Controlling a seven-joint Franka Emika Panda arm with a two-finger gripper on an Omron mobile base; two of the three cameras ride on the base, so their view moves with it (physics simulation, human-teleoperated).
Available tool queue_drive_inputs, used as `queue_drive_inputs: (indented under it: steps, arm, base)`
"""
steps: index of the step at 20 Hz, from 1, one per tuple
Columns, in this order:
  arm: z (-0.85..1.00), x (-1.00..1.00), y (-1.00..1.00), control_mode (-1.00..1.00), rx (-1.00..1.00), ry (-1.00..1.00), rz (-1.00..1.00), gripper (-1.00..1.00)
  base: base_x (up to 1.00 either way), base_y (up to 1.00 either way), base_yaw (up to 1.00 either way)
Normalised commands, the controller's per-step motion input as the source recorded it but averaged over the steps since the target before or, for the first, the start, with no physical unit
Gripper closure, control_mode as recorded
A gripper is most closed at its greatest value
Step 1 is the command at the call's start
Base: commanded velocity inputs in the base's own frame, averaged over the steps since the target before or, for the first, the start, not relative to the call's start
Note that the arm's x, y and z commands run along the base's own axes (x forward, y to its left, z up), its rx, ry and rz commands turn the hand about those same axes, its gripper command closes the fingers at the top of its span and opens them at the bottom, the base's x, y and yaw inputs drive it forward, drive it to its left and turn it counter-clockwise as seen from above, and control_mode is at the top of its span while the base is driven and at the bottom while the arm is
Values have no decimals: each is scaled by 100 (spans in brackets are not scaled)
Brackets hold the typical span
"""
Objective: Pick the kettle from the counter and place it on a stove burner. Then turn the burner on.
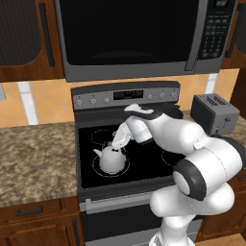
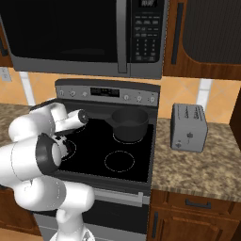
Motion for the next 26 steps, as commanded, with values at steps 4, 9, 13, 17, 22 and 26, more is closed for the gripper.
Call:
queue_drive_inputs:
  steps: [4, 9, 13, 17, 22, 26]
  arm:
    - [42, 0, -17, -100, -8, 2, -12, -100]
    - [46, 0, -6, -100, -14, 14, -21, -100]
    - [48, 0, 2, -100, -28, 36, -34, -100]
    - [25, 0, 13, -100, -35, 36, -45, -100]
    - [31, -1, 1, -100, -21, 26, -40, -100]
    - [12, -11, 24, -100, -1, -8, -20, -100]
  base:
    - [0, 0, 0]
    - [0, 0, 0]
    - [0, 0, 0]
    - [0, 0, 0]
    - [0, 0, 0]
    - [0, 0, 0]
